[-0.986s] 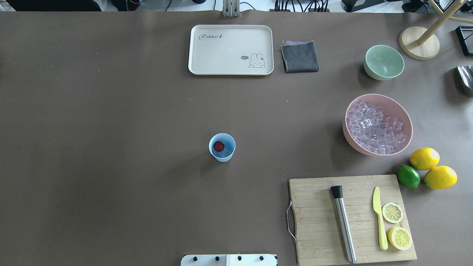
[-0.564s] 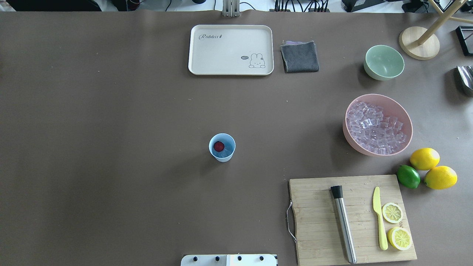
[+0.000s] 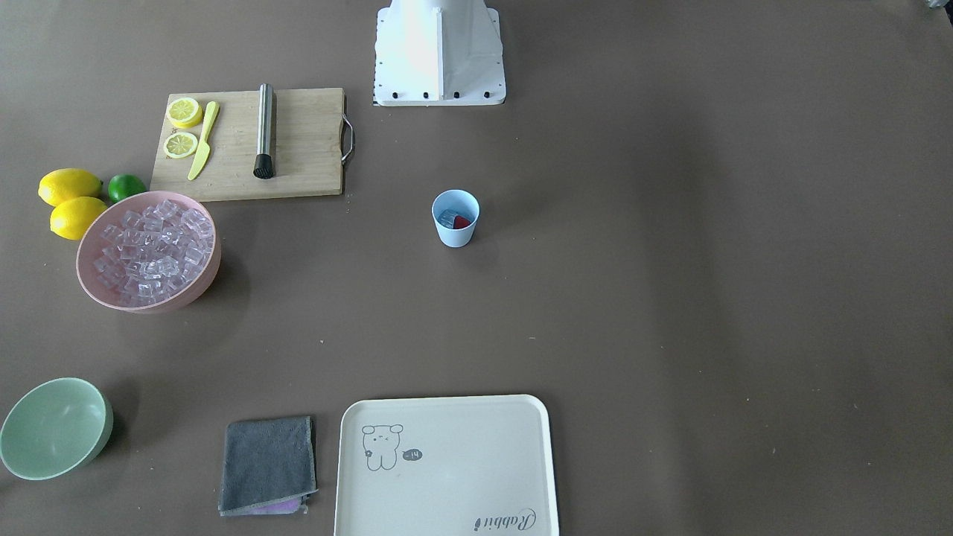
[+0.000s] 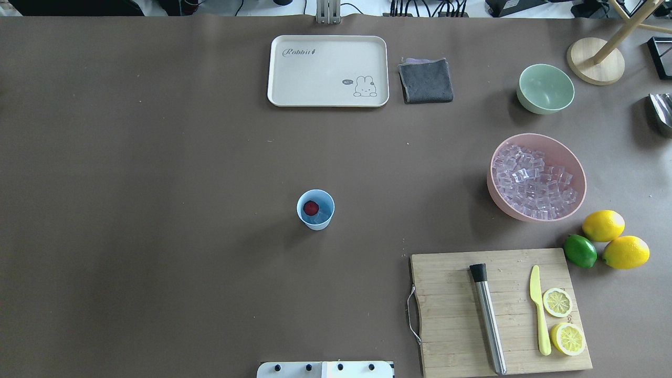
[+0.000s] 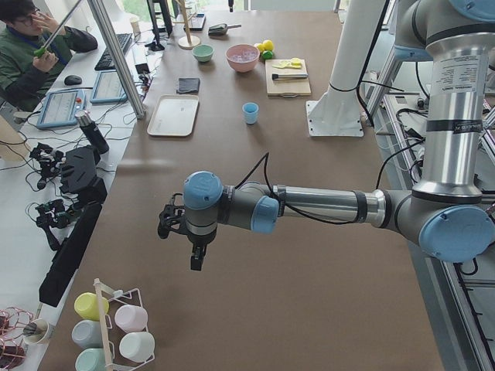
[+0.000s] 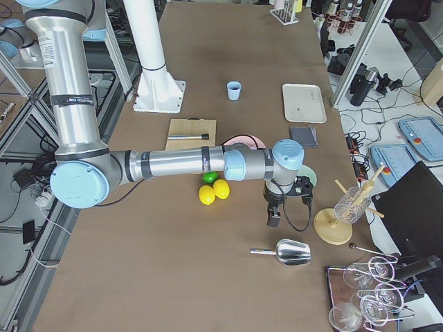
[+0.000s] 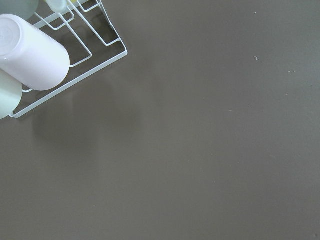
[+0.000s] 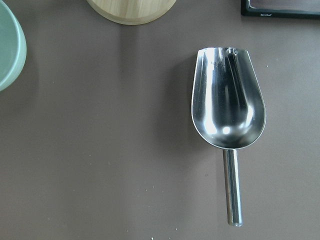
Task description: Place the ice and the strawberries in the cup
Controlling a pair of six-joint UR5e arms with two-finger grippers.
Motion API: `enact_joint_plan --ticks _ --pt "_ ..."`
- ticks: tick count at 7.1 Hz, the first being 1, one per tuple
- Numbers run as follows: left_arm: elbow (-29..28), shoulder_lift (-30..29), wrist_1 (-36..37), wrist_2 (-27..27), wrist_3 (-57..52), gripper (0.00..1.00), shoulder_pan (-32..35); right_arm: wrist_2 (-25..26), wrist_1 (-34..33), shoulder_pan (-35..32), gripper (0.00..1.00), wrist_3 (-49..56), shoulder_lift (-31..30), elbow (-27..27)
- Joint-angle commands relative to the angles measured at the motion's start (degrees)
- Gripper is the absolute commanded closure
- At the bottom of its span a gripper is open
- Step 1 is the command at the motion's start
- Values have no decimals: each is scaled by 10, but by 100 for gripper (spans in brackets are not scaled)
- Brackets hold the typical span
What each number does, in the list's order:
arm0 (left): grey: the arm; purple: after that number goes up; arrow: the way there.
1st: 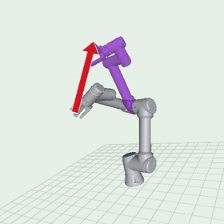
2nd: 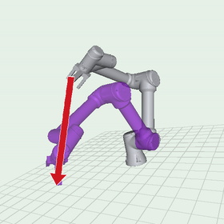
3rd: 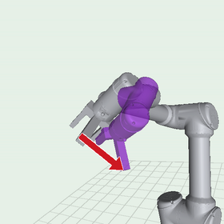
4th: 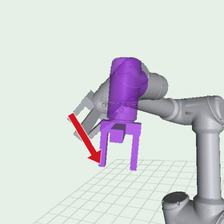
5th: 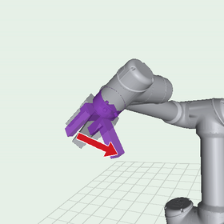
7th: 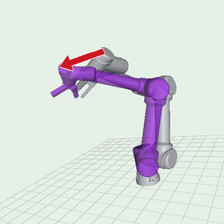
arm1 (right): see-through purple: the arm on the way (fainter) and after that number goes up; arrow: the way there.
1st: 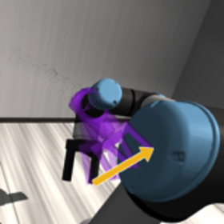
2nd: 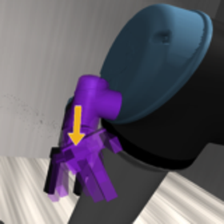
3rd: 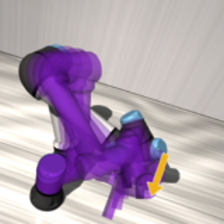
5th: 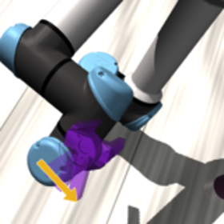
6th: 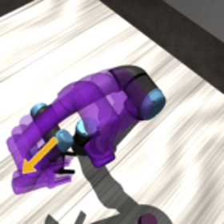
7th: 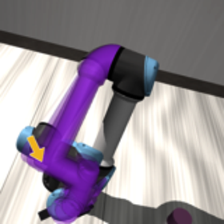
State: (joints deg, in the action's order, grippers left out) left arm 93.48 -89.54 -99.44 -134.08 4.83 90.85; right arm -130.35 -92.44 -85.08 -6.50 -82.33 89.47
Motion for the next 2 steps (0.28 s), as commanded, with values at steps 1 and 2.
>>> enact_joint_plan --ticks 1,2 --pt "0 1 -1 1 0 1 0 0 0 0 0 0 0 0" --pt "0 0 -1 2 0 1 0 0 1 0 0 0 0 -1"
